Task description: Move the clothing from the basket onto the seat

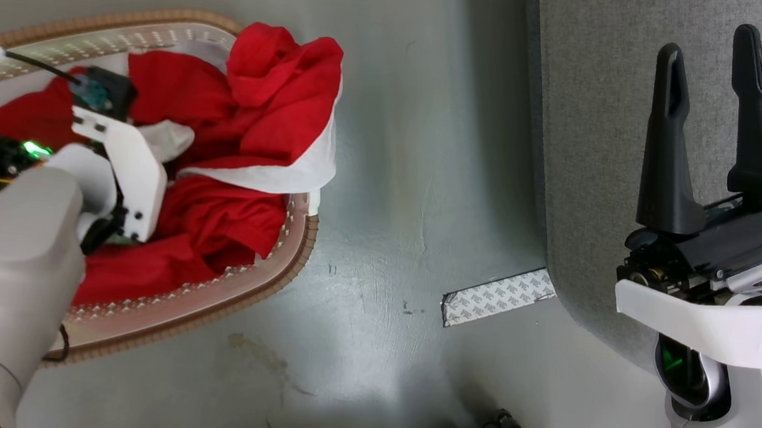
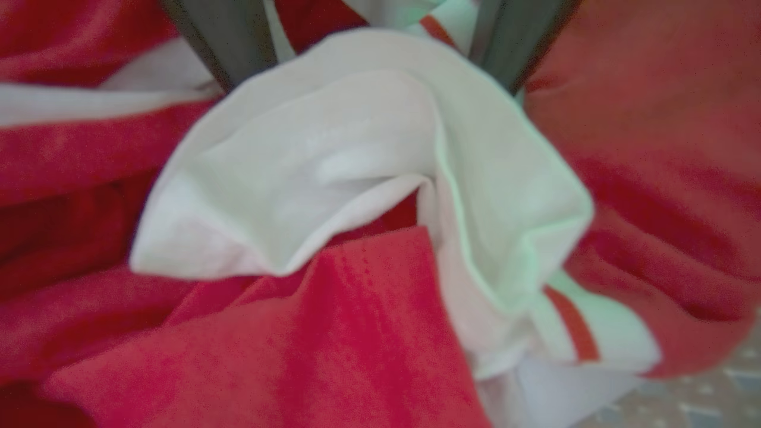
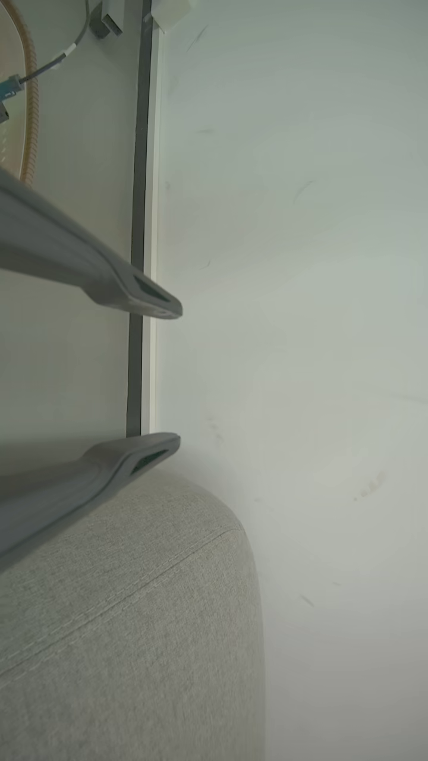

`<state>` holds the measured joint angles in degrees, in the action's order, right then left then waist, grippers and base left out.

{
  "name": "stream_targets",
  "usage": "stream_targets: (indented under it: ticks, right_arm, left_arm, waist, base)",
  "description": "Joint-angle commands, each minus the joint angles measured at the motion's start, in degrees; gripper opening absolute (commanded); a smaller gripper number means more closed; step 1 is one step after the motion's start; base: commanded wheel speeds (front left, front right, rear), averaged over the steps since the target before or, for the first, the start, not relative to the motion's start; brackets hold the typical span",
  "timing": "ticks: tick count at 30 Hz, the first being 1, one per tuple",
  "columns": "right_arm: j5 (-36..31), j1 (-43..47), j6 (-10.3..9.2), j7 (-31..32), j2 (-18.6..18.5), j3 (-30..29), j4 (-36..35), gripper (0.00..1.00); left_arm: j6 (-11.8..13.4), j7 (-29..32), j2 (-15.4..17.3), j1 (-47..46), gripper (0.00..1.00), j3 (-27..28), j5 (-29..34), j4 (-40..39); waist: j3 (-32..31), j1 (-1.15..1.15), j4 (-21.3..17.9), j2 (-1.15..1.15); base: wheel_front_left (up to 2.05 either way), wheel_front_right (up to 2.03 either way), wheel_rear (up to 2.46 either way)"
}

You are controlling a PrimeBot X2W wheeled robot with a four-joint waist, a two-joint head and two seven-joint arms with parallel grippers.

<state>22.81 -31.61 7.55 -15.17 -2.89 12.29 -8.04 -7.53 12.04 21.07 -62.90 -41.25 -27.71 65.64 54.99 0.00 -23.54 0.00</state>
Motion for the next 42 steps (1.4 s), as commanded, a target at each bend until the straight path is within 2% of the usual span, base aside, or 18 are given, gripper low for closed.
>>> stream_targets:
  ticks: [1, 2, 3, 11, 18, 28, 37, 42]
  right_arm:
    - [0.3, 0.0, -0.12, 0.0, 0.0, -0.3, -0.2, 1.00]
    - [0.2, 0.0, -0.12, 0.0, 0.0, -0.4, -0.1, 1.00]
    - [0.2, 0.1, -0.12, 0.0, 0.0, -0.5, 0.1, 1.00]
    - [-0.9, 0.0, -0.12, 0.0, 0.0, -0.4, 1.6, 1.00]
    - [-3.9, 1.6, -0.12, 0.0, 0.0, -1.5, 3.7, 1.00]
    - [-7.5, 5.1, -0.12, 0.0, -0.1, -1.8, 7.3, 1.00]
    - [-6.7, 9.7, -0.12, 0.0, -1.2, -1.5, 9.8, 1.00]
    - [-6.0, 12.6, -0.12, 0.0, -1.9, -1.6, 10.7, 1.00]
  left_arm:
    - [0.1, -0.9, 1.0, -0.7, 0.45, -0.3, -1.0, -0.3]
    - [0.1, -1.3, 1.1, -0.7, 0.04, -0.5, -1.6, -0.5]
    - [0.1, -1.8, 0.9, -0.5, 0.00, -0.8, -2.1, -0.7]
    - [0.1, -8.3, -1.4, 2.1, 0.00, -3.1, -6.7, -2.4]
    - [0.1, -15.7, -5.4, 6.7, 0.00, -6.7, -10.4, -4.3]
    - [0.1, -24.6, -8.3, 12.8, 0.00, -11.9, -15.3, -7.9]
    - [0.1, -27.1, -8.1, 16.4, 0.00, -12.3, -16.6, -11.5]
    - [0.5, -27.3, -7.0, 18.5, 0.00, -9.6, -15.8, -16.8]
  waist:
    - [0.0, 0.00, 0.0, 0.00]
    - [-0.1, 0.00, 0.1, 0.00]
    - [-0.3, 0.00, 0.2, 0.00]
    - [-4.9, 0.00, 2.5, 0.00]
    - [-14.5, 0.00, 6.7, 0.00]
    - [-29.0, 0.00, 12.7, 0.00]
    - [-39.8, 0.00, 16.4, 0.00]
    - [-44.6, 0.00, 18.0, 0.00]
  base:
    - [0.00, 0.00, 0.00]
    - [0.00, 0.00, 0.00]
    - [0.00, 0.00, 0.00]
    - [0.00, 0.00, 0.00]
    - [0.00, 0.00, 0.00]
    - [0.00, 0.00, 0.00]
    - [0.00, 0.00, 0.00]
    - [0.00, 0.00, 0.00]
